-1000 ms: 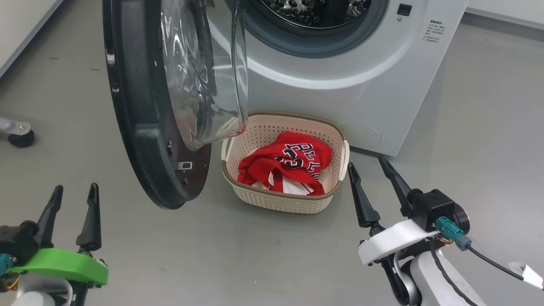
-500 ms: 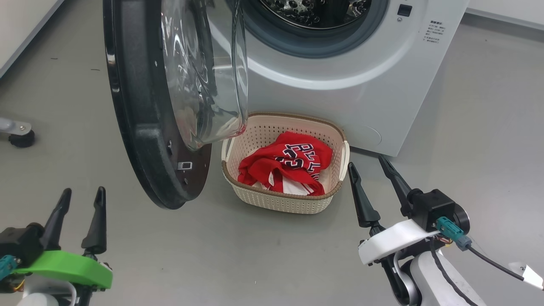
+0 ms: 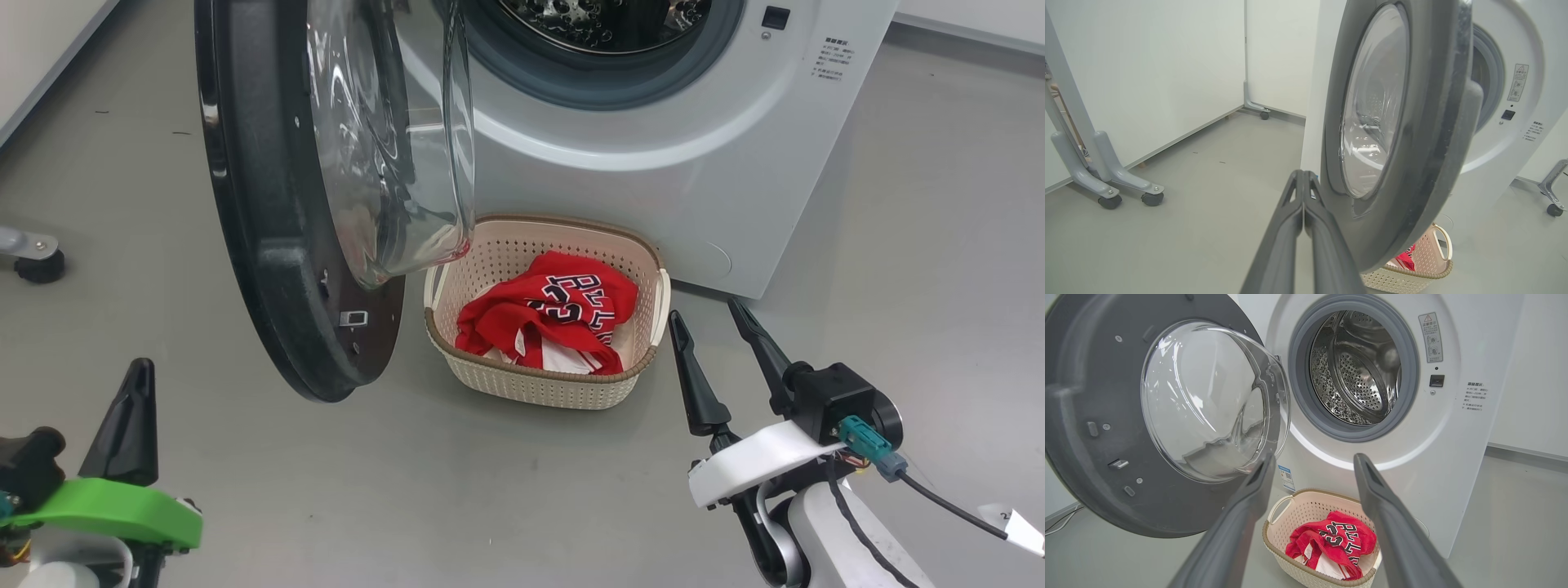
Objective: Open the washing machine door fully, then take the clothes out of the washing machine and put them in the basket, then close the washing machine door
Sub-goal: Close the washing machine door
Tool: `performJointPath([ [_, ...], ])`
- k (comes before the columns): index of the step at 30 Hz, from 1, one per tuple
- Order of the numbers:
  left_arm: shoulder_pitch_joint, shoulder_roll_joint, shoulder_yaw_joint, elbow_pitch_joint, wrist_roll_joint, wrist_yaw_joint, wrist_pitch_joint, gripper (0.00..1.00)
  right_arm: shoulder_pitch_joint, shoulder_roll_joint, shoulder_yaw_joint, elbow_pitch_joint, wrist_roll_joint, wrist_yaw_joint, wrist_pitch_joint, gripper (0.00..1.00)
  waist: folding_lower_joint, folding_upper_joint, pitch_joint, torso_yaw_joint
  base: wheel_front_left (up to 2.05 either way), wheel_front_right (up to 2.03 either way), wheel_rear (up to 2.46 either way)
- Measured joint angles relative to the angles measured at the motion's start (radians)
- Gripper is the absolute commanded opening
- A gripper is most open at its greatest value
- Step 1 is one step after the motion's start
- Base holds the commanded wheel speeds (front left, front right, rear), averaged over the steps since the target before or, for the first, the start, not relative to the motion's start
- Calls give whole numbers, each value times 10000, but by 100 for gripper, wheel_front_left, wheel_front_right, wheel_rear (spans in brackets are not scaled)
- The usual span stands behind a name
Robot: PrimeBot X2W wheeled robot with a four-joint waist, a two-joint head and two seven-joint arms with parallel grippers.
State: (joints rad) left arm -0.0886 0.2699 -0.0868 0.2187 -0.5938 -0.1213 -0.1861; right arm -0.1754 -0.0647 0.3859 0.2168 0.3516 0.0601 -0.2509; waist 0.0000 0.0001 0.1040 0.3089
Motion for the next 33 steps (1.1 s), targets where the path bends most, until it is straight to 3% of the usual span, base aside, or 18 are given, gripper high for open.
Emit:
performJointPath([
  [4, -58, -15, 125, -59, -412, 0, 130, 0, 0, 2, -2, -12, 0, 0, 0, 100, 0, 0, 44, -3, 0, 0, 0],
  [11, -639, -1012, 780, -44, -3593, 0, 1413, 0, 0, 6, 0, -15, -2, 0, -8, 100, 0, 0, 119, -27, 0, 0, 0],
  [18, -1230, -2056, 2196, 201, -6978, 117, 2811, 0, 0, 6, 0, -15, -2, 0, -10, 100, 0, 0, 189, -99, 0, 0, 0],
  [21, -1606, -2828, 2721, 265, -8867, 477, 3591, 0, 0, 13, 0, -17, -2, 0, -10, 100, 0, 0, 209, -132, 0, 0, 0],
  [26, -2080, -2525, 3193, 268, -10550, 1166, 4573, 0, 0, -2, -17, -15, -4, 0, -10, 100, 0, 0, 249, -191, 0, 0, 0],
  [33, -2194, -2502, 3294, 230, -11704, 2033, 5570, 0, -3, 2, 52, -13, -31, 2, -10, 100, 0, 0, 345, -380, 0, 0, 0],
])
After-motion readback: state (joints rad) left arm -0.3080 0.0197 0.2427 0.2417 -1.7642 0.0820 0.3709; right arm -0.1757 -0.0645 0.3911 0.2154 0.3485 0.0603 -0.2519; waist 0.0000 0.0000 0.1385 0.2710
